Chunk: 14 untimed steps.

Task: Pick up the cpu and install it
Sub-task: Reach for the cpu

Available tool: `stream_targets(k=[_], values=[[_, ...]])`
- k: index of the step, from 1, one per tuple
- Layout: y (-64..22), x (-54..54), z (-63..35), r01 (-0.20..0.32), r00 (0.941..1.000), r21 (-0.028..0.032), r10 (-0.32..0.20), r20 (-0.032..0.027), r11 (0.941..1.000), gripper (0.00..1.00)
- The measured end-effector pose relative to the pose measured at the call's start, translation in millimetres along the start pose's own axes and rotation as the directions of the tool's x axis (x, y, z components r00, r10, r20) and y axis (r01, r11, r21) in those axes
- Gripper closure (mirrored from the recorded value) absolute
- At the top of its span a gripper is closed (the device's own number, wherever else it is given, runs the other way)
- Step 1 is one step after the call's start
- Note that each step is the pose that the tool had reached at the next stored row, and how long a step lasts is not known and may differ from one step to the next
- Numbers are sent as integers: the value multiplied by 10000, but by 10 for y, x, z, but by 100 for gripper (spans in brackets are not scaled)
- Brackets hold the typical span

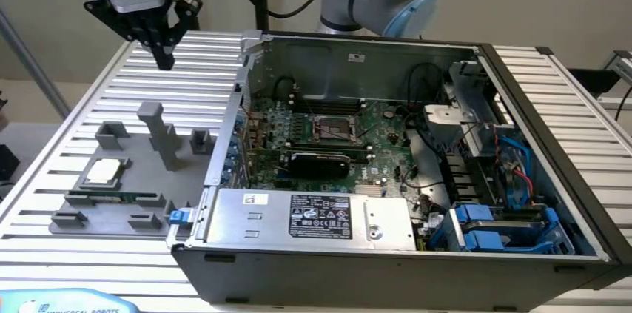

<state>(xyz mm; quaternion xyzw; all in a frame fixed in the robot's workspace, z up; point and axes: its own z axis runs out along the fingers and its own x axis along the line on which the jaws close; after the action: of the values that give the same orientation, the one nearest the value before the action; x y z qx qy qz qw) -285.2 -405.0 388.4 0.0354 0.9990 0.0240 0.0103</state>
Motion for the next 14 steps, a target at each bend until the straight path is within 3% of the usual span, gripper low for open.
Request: stream_targets(k=[14], values=[[-49,638,78,-1,10000,0,1,0,10000,89]])
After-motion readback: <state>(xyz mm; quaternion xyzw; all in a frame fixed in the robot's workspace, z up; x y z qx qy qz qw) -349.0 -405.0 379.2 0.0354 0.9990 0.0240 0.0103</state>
